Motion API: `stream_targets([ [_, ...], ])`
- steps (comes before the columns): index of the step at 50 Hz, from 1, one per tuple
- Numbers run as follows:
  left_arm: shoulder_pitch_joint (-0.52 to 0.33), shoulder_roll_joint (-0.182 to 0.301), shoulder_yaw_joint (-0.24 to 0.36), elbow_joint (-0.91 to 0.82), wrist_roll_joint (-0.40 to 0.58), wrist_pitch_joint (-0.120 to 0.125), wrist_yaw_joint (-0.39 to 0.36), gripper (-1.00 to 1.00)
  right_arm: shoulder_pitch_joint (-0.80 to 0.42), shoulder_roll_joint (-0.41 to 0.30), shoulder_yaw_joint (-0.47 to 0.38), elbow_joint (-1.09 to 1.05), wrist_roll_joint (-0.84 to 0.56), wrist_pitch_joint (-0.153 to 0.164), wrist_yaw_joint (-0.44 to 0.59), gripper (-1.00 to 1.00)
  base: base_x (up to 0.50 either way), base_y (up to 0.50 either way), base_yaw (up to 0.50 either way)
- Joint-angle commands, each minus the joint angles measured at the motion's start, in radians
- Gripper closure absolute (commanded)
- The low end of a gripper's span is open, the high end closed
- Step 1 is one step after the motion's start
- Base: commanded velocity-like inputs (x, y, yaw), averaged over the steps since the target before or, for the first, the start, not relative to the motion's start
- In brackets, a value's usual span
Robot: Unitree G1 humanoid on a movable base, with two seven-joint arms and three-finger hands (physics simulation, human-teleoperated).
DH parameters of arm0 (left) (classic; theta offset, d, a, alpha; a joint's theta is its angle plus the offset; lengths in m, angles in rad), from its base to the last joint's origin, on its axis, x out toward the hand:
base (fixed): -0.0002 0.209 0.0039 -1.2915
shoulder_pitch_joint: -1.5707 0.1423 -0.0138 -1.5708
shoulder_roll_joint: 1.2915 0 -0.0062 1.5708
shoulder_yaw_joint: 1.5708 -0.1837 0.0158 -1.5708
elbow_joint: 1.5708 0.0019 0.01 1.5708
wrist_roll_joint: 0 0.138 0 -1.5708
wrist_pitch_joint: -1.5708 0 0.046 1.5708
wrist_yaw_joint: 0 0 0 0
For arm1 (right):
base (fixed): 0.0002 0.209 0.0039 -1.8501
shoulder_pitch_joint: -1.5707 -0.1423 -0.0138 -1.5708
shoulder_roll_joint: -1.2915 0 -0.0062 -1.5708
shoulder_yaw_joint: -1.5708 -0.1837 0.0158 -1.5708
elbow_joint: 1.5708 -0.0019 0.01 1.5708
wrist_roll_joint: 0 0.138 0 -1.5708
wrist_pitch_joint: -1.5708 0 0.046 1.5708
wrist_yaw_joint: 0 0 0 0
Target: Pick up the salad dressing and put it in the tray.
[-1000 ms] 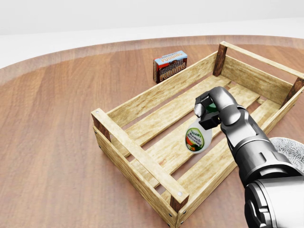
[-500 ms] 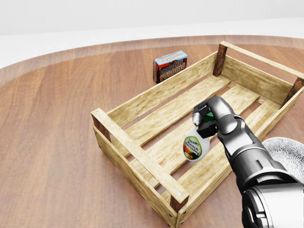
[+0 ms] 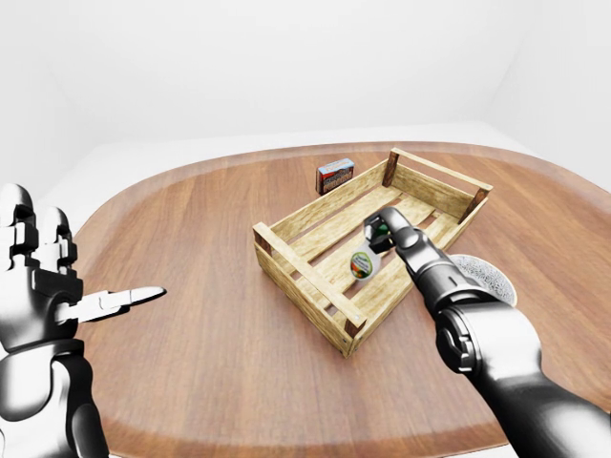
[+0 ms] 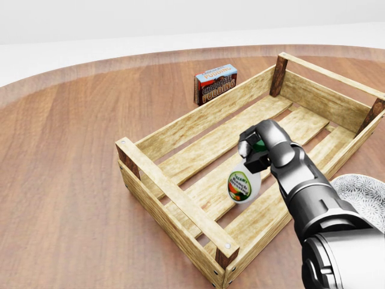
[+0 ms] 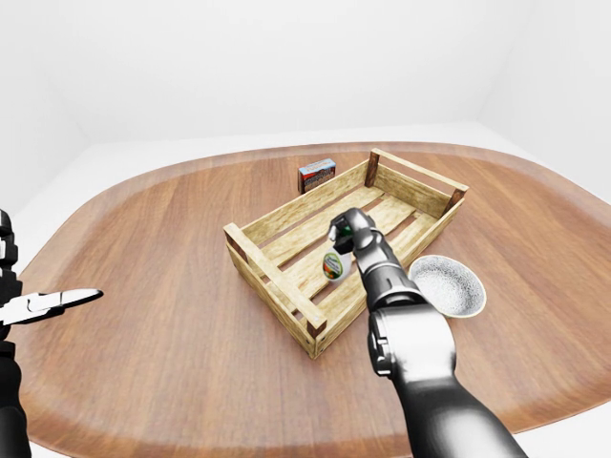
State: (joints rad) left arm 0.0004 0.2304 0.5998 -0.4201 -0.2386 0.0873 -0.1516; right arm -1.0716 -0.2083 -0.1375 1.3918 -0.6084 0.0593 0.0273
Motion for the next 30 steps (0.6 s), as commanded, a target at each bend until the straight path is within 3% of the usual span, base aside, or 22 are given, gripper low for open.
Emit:
stream_targets([
  [1, -0.001, 0.005, 0.01, -0.001, -0.01, 0.0, 0.001, -1.0, -0.027, 0.012, -0.008, -0.017, -0.023, 0.017, 0.008, 1.0, 0.0, 0.0, 0.0],
  [30, 0.0, 0.011, 0.022, 0.004, -0.011, 0.0, -0.003, -1.0, -0.032, 0.036, -0.015, -0.015, -0.032, -0.002, 0.015, 1.0, 0.0, 0.0, 0.0],
])
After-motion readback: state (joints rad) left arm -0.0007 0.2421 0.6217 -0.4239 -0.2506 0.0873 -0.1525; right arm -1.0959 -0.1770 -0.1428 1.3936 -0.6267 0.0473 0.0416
